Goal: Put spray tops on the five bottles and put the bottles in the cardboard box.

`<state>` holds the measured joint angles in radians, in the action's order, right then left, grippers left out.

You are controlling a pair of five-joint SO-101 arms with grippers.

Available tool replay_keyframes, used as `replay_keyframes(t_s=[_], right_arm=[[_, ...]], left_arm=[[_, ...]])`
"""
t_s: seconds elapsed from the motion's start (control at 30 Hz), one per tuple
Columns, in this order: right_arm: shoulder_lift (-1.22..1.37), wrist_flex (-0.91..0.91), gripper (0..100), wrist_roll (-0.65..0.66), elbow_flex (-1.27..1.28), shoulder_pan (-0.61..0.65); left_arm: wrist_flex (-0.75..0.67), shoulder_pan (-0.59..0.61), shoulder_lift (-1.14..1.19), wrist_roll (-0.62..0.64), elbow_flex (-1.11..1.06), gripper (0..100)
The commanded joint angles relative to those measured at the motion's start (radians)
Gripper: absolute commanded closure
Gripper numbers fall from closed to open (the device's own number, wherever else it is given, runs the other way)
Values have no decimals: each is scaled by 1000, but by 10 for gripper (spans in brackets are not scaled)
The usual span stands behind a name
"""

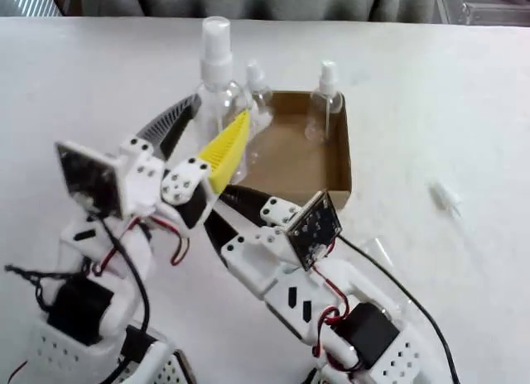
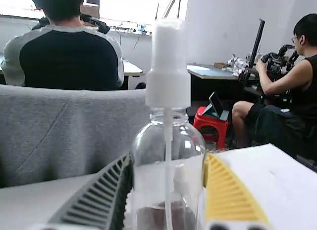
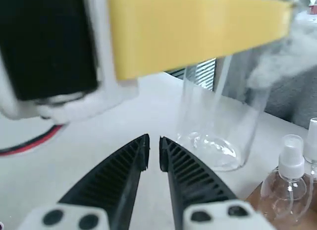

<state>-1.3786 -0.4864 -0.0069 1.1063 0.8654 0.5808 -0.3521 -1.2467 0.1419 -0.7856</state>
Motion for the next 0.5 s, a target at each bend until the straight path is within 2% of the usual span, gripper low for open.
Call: replay_keyframes(t_s=[0.0,0.23,0.47], right_arm=[[-7,27,983,5,-5,-30],[-8,27,983,5,18,-67],[-8,-27,983,12,84,-81]], left_arm=[[0,-15,-107,12,-17,980],[0,-15,-163,8,-114,980],[-8,-7,-162,8,-115,980]])
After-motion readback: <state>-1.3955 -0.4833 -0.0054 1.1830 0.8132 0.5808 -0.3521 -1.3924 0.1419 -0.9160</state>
